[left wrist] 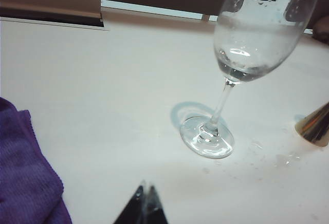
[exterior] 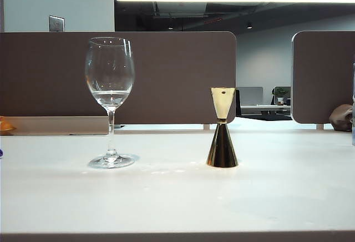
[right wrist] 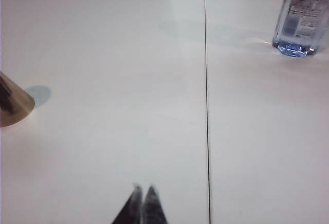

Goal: Pick up the jigger and pour the water inside into the glass.

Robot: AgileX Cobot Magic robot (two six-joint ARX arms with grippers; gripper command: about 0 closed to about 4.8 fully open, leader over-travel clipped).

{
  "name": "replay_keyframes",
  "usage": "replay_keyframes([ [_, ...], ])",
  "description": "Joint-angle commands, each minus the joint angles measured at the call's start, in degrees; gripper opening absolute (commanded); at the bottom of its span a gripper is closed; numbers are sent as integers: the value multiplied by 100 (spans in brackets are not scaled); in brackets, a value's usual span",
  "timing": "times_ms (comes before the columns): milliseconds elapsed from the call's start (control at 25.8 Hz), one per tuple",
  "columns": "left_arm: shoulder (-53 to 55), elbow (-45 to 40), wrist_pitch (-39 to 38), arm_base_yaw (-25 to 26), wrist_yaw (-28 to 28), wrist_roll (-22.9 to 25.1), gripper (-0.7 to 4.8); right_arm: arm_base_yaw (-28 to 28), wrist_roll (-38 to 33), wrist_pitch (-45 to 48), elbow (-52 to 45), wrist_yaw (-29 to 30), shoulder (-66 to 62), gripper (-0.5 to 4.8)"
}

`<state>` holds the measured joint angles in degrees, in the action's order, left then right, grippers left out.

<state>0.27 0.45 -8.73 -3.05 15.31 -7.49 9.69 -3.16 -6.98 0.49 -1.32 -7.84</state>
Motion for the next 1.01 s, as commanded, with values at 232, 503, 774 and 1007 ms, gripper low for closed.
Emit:
replay_keyframes([
  [232, 4, 0, 63, 9, -7, 17, -5, 4, 15, 81, -7, -4, -2, 14],
  [503, 4, 0, 68, 9, -7, 17, -5, 0, 15, 122, -7, 2, -2, 14],
  [774, 4, 0, 72, 11, -20, 20, -5, 4, 11, 120, -7, 372, -2, 14],
  [1007, 4, 0, 66, 11, -509, 17, -5, 7, 13, 238, -7, 870, -2, 14],
])
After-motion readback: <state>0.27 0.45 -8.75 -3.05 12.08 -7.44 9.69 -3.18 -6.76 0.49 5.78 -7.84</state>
